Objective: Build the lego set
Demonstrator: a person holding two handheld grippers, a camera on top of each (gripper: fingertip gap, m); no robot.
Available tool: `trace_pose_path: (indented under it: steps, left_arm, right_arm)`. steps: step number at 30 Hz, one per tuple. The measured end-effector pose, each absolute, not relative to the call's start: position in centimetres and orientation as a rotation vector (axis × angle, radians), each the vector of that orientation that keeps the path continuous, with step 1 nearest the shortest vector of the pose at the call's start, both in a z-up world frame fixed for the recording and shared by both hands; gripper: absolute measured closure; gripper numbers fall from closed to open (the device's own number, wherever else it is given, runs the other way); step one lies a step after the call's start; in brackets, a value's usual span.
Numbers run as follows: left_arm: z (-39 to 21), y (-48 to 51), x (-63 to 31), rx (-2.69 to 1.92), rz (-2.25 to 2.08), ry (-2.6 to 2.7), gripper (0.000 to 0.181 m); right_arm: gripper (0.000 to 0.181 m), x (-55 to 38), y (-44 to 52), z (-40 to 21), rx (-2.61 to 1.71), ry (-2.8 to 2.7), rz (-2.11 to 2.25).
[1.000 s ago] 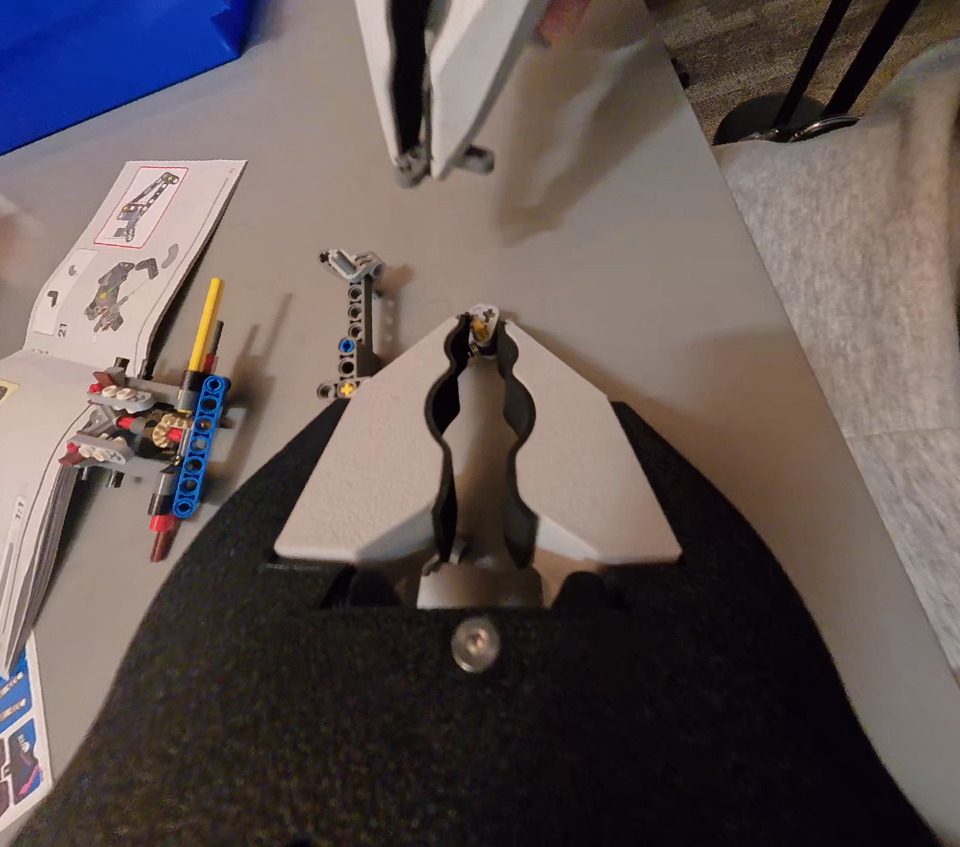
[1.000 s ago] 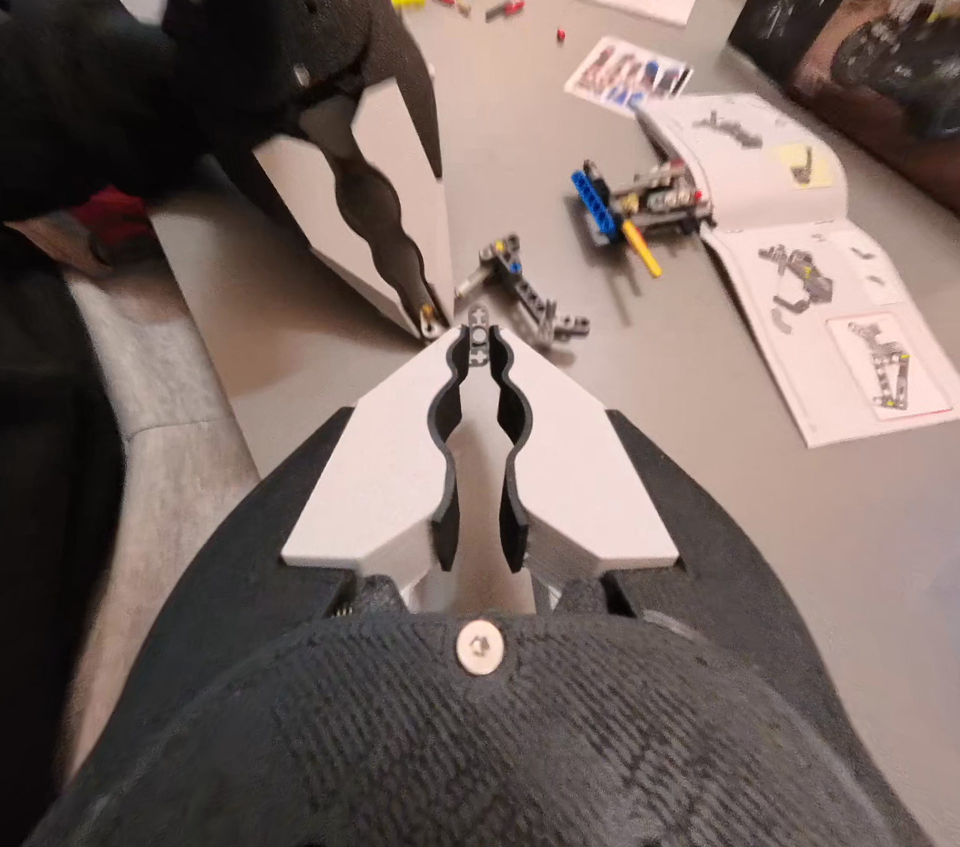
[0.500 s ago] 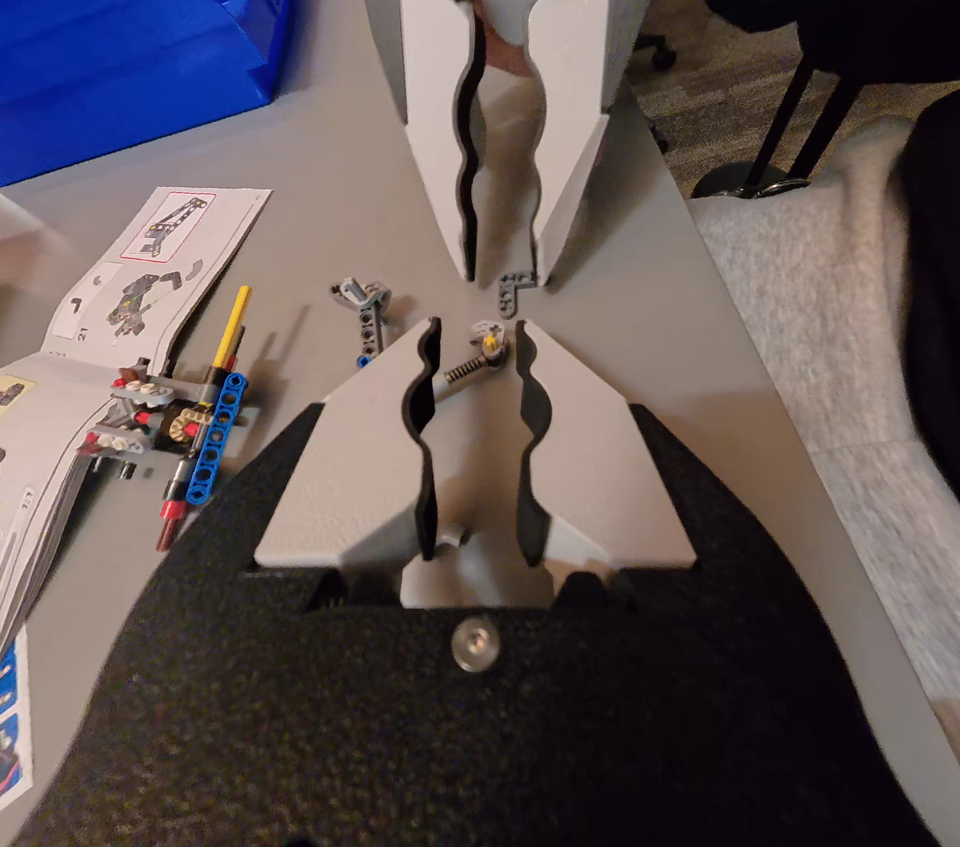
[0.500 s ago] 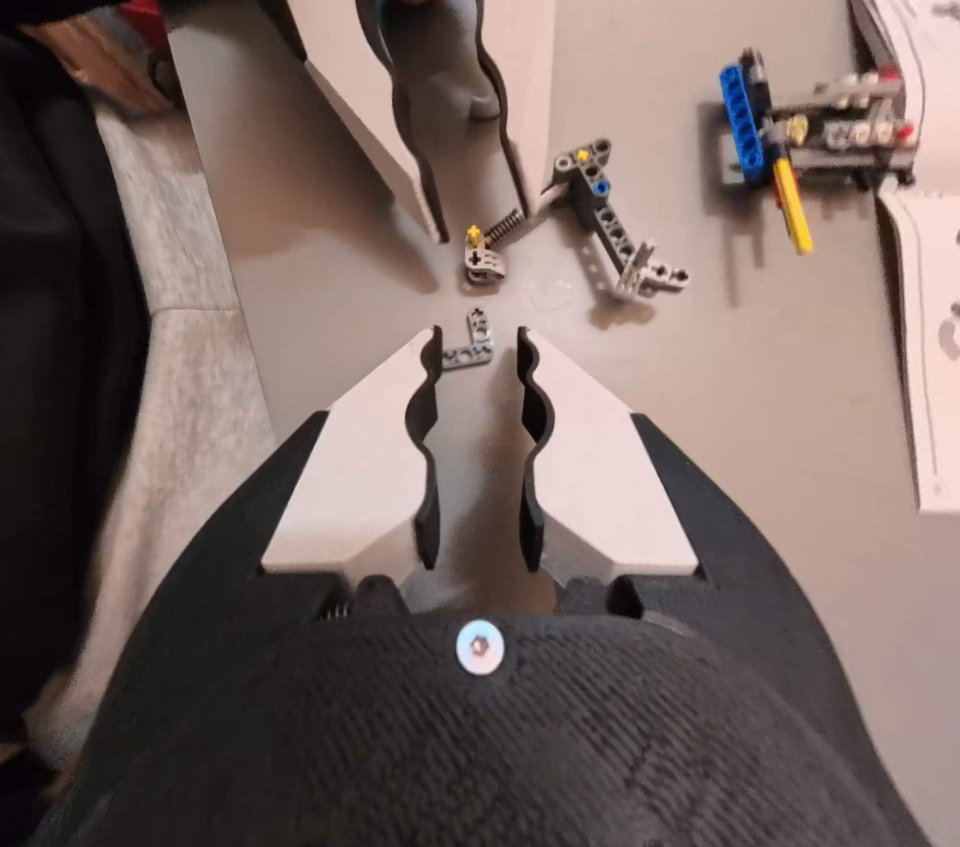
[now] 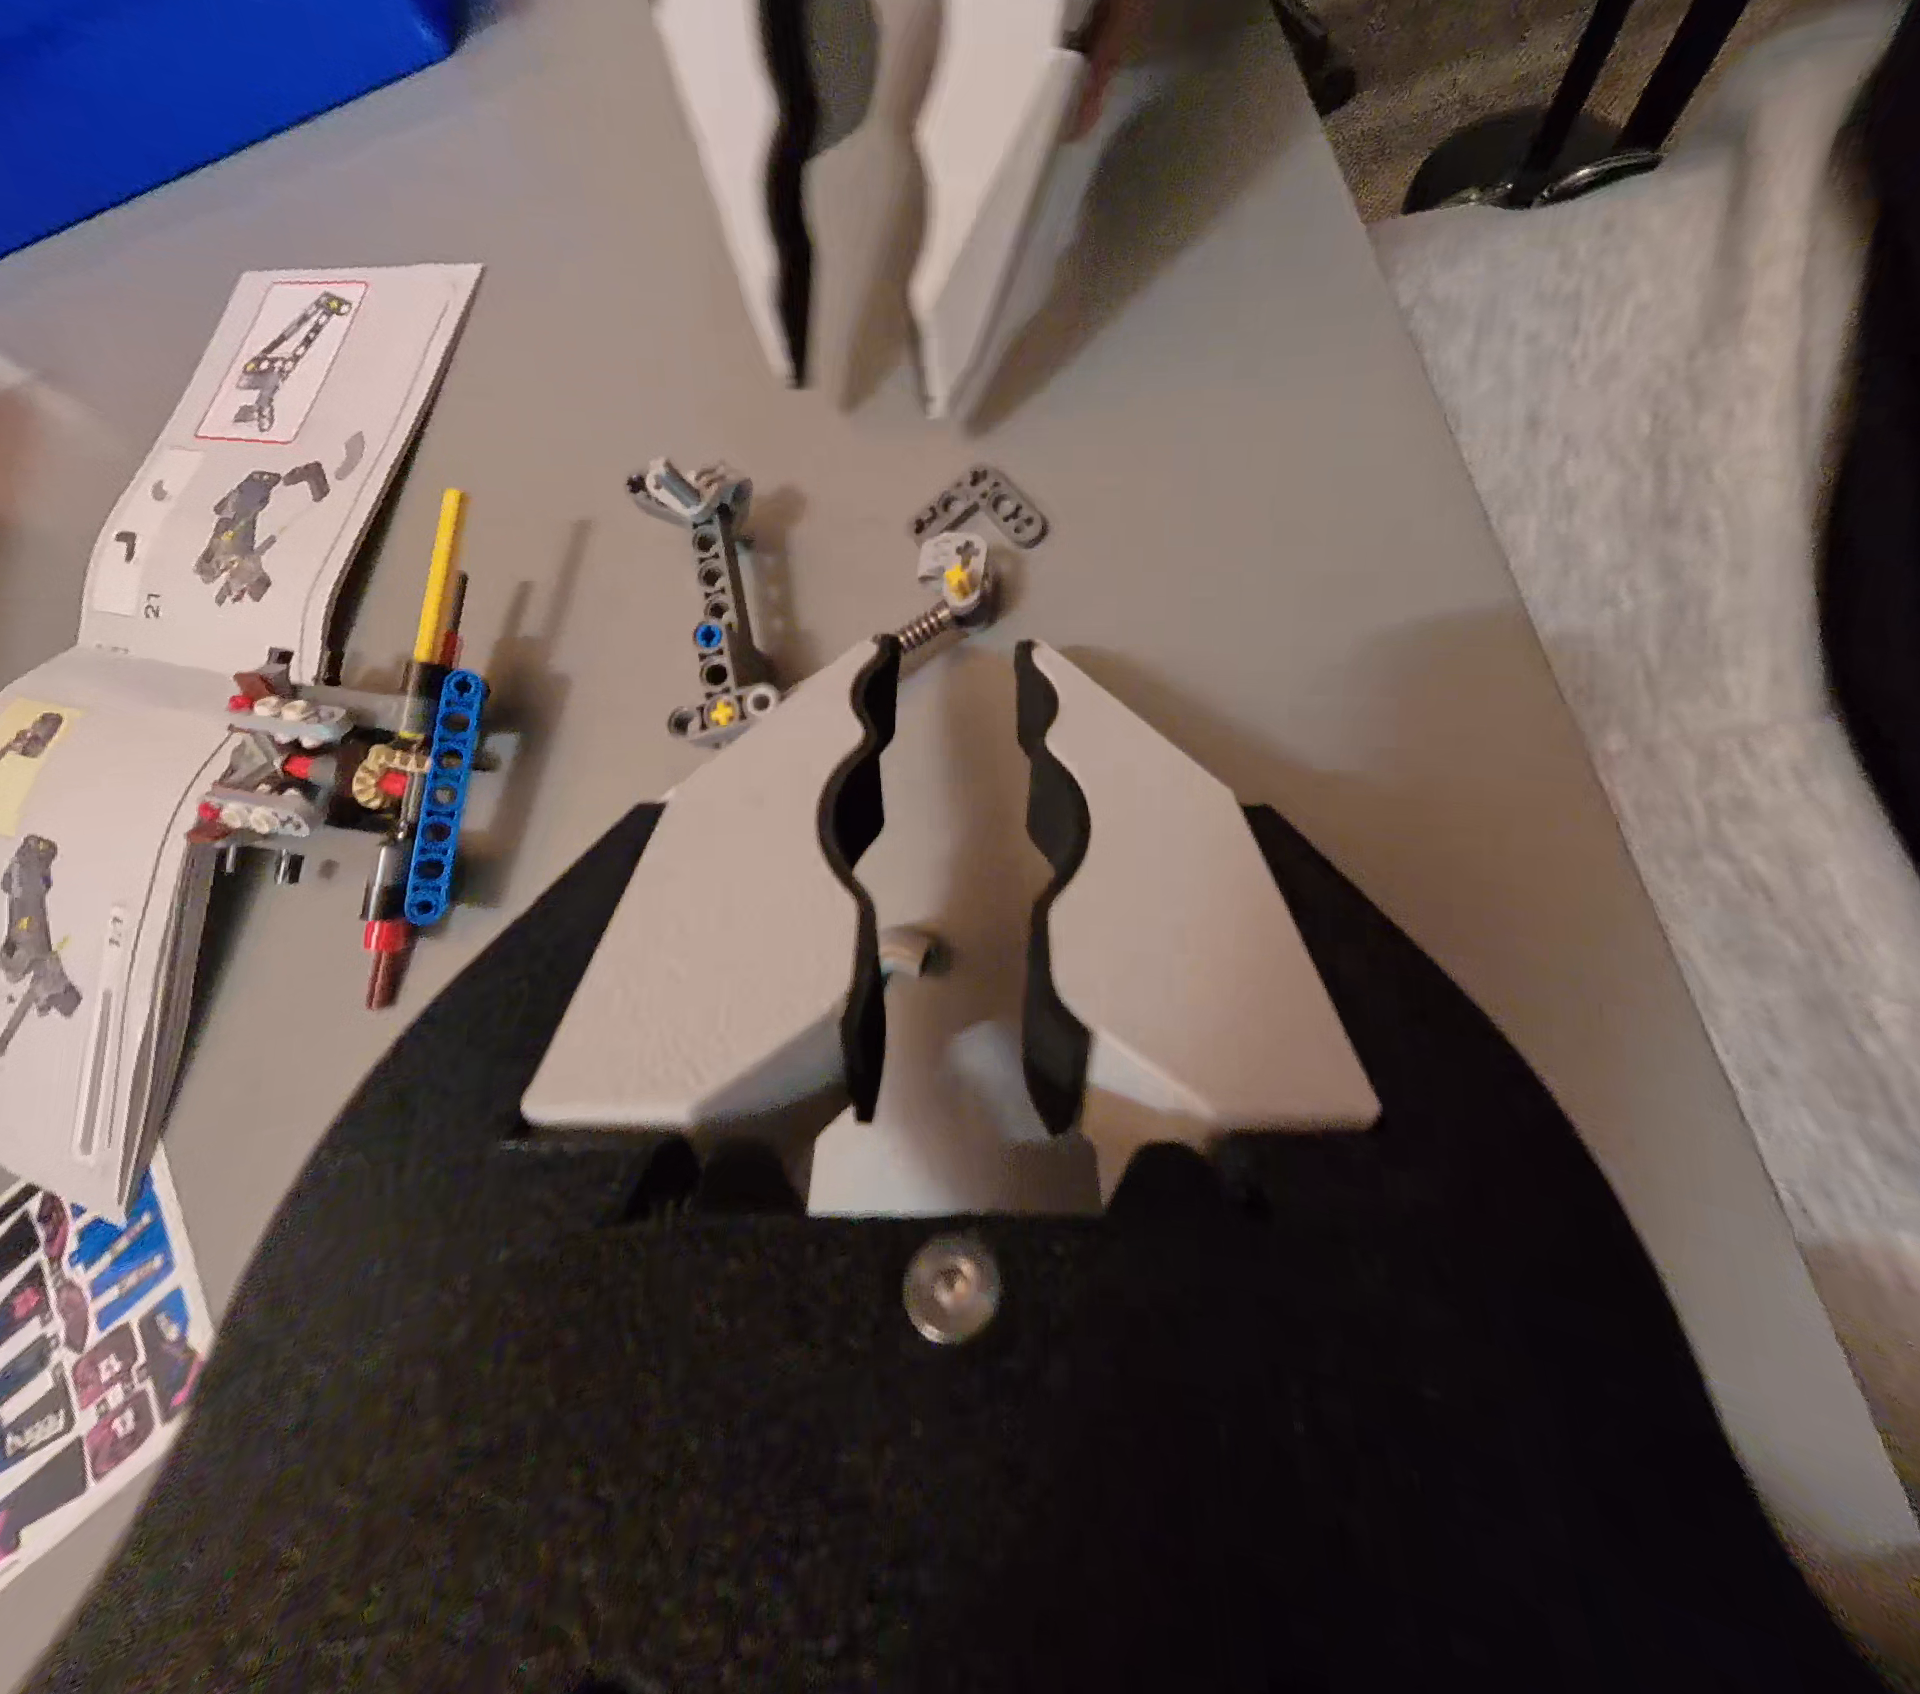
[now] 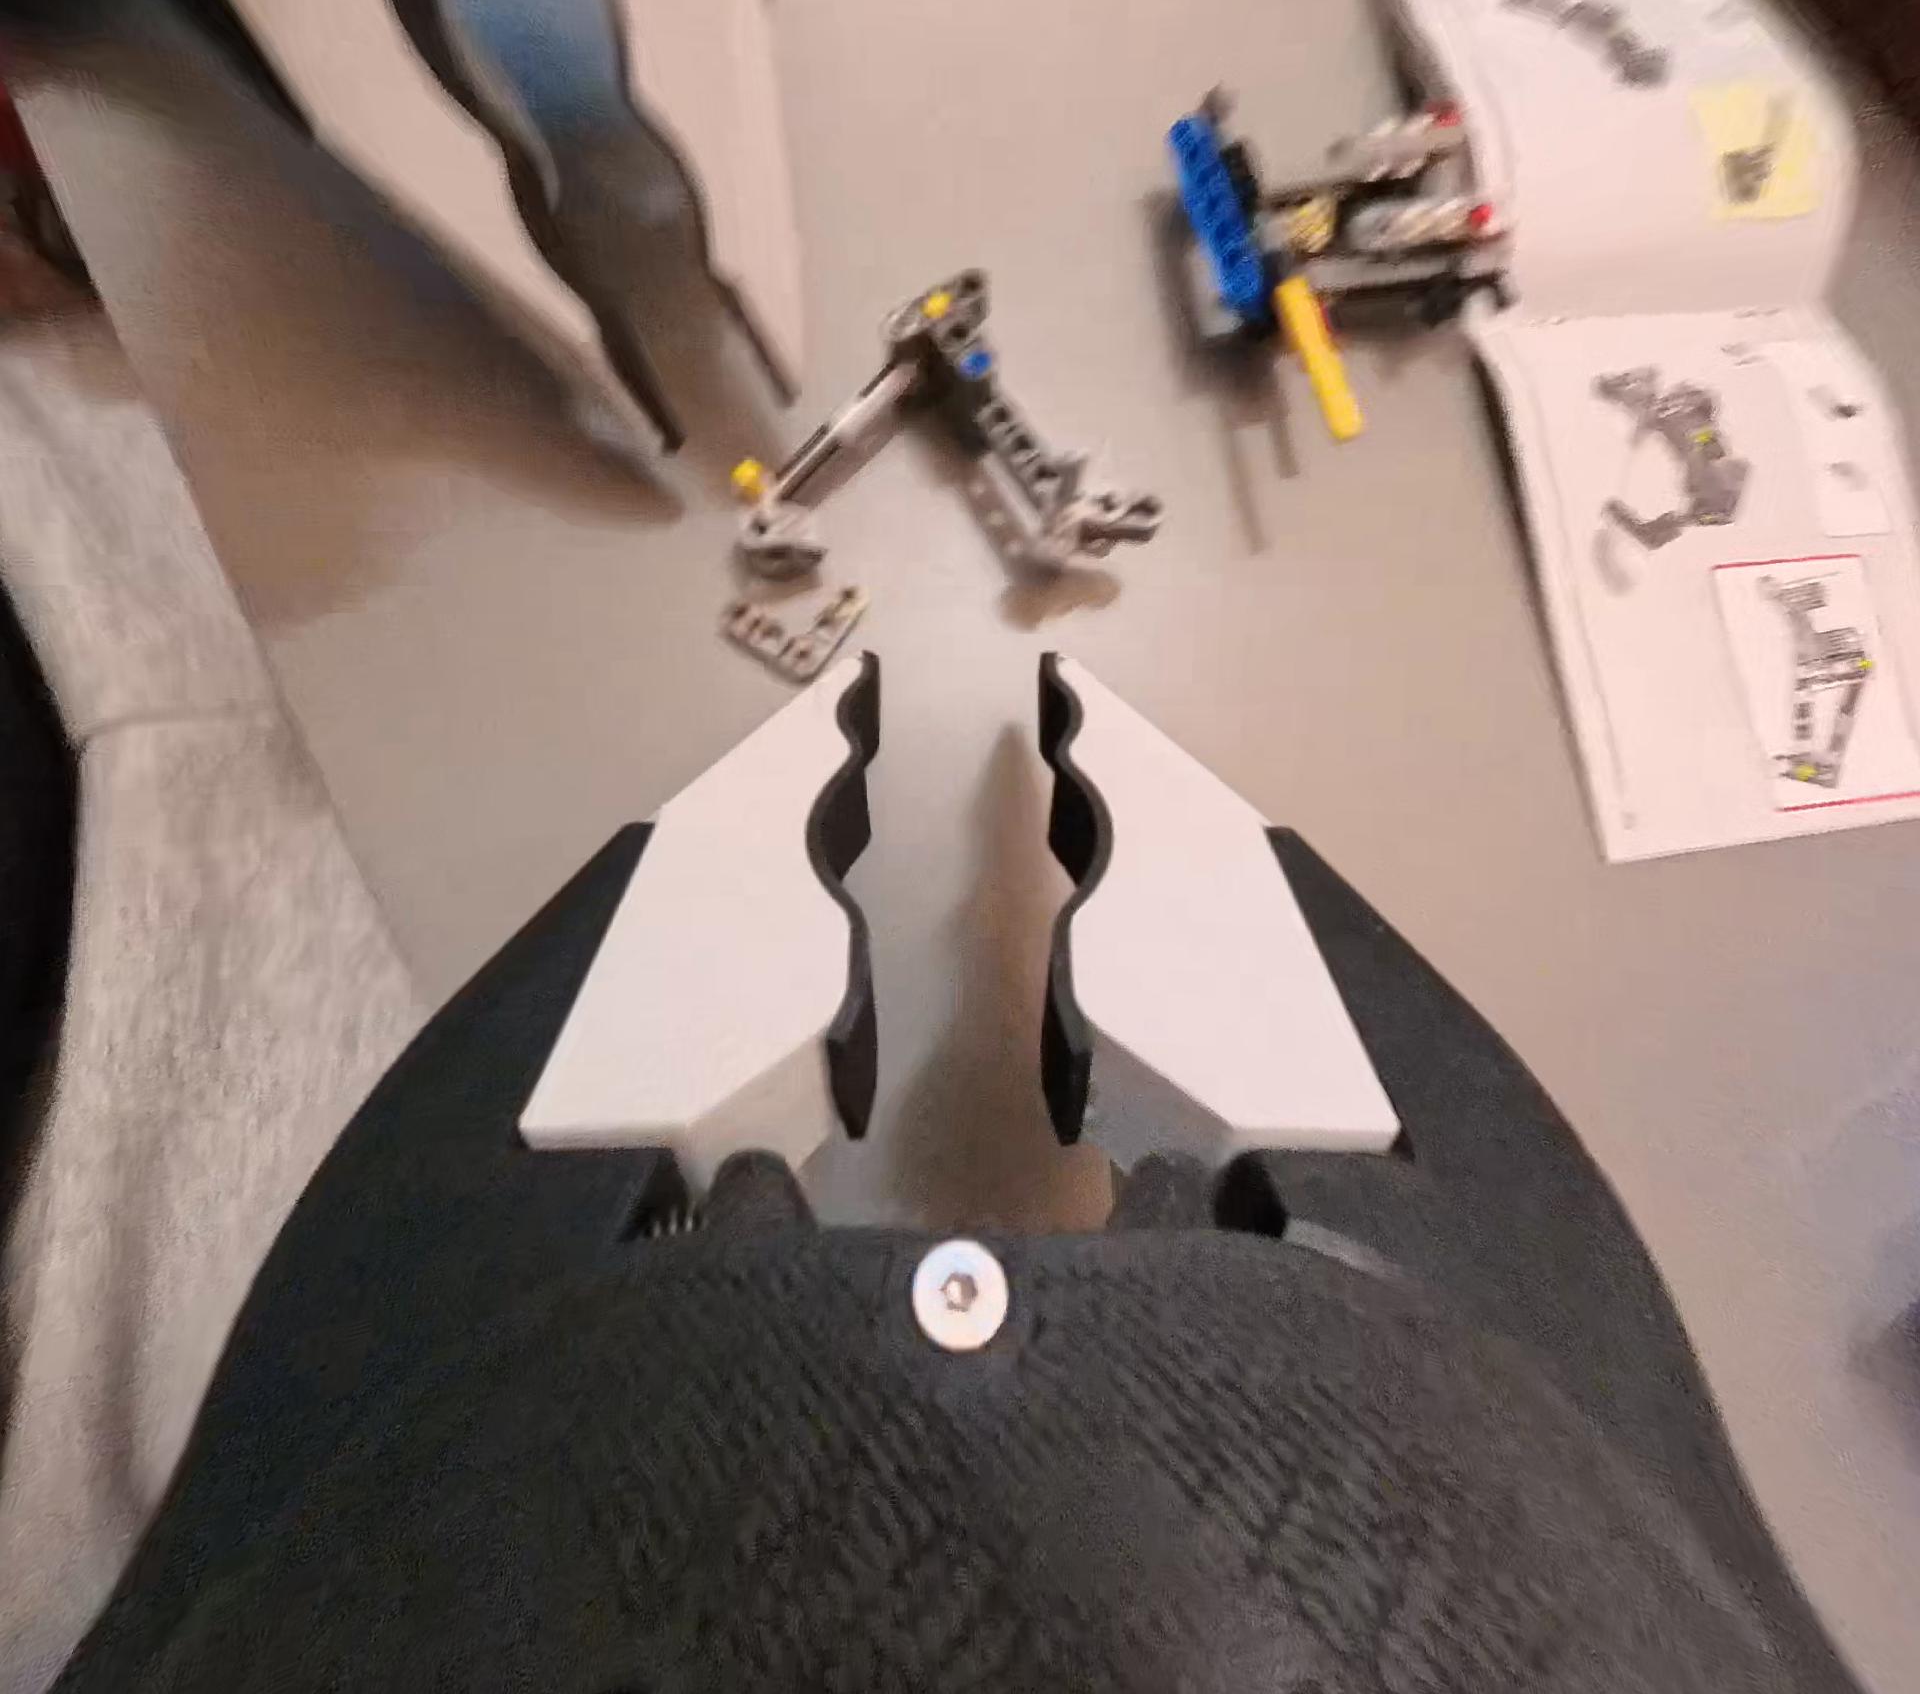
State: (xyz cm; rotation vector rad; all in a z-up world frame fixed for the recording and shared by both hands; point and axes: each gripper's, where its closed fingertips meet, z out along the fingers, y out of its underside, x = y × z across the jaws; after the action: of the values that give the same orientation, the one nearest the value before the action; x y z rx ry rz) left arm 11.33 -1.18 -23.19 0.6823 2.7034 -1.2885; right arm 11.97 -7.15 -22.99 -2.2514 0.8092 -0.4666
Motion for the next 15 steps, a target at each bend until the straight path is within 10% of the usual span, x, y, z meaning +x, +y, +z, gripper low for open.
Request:
trace_pose_path:
  steps: [1, 6, 15]
  left_arm:
    - [-23.1, -1.5, 11.3, 0.684, -1.296, 2.685, 0.162]
    - [-23.9, -1.9, 11.8, 0.731, -1.178, 2.594, 0.162]
    - [-24.1, -3.6, 12.7, 0.651, -1.145, 2.484, 0.175]
  right_arm:
    - [0.151, 13.3, -7.5, -22.4, -2.178, 0.835, -0.512]
    - [0.107, 15.1, -7.3, -22.4, -2.193, 0.561, -0.492]
    - [0.142, 15.3, -5.8, -22.7, -2.216, 0.262, -0.292]
